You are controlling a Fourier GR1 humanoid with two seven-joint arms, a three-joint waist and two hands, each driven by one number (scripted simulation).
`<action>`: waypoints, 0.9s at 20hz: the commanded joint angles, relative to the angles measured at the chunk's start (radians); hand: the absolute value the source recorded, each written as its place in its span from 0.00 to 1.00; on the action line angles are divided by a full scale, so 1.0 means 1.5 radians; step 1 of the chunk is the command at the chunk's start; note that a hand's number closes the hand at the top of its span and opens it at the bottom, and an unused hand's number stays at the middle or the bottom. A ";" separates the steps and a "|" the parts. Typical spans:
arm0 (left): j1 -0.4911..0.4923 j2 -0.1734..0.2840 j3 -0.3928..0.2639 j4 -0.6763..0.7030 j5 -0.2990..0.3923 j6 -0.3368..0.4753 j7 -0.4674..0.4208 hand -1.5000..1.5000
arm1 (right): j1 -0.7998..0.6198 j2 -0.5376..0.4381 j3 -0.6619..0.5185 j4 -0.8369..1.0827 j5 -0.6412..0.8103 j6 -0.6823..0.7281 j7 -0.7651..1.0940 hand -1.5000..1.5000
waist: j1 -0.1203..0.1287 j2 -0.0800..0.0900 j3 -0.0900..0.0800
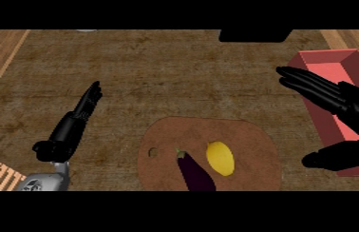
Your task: Pick the lemon from the cutting board and place it in the cardboard box
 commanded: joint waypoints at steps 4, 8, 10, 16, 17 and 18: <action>-0.059 0.055 0.001 -0.030 -0.032 -0.038 0.019 0.50 | -0.030 -0.077 0.097 -0.104 0.128 0.082 0.122 0.00 | 0.013 -0.006 0.019; -0.080 0.063 0.006 -0.011 -0.036 -0.057 0.020 0.50 | -0.051 -0.065 0.154 -0.184 0.163 0.121 0.229 0.00 | 0.009 -0.007 0.019; -0.071 0.048 0.008 -0.032 -0.040 -0.049 0.029 0.50 | -0.051 -0.056 0.176 -0.203 0.187 0.132 0.279 0.00 | 0.016 -0.007 0.019; -0.088 0.037 0.009 -0.025 -0.055 -0.048 0.026 0.50 | -0.061 -0.022 0.236 -0.260 0.203 0.199 0.434 0.00 | 0.017 -0.007 0.019; -0.085 0.030 -0.001 -0.033 -0.048 -0.059 0.048 0.50 | -0.054 -0.001 0.261 -0.262 0.221 0.196 0.462 0.00 | 0.019 -0.007 0.020; -0.086 0.038 0.014 -0.011 -0.047 -0.059 0.012 0.50 | -0.040 0.001 0.267 -0.271 0.220 0.200 0.473 0.00 | 0.012 -0.006 0.019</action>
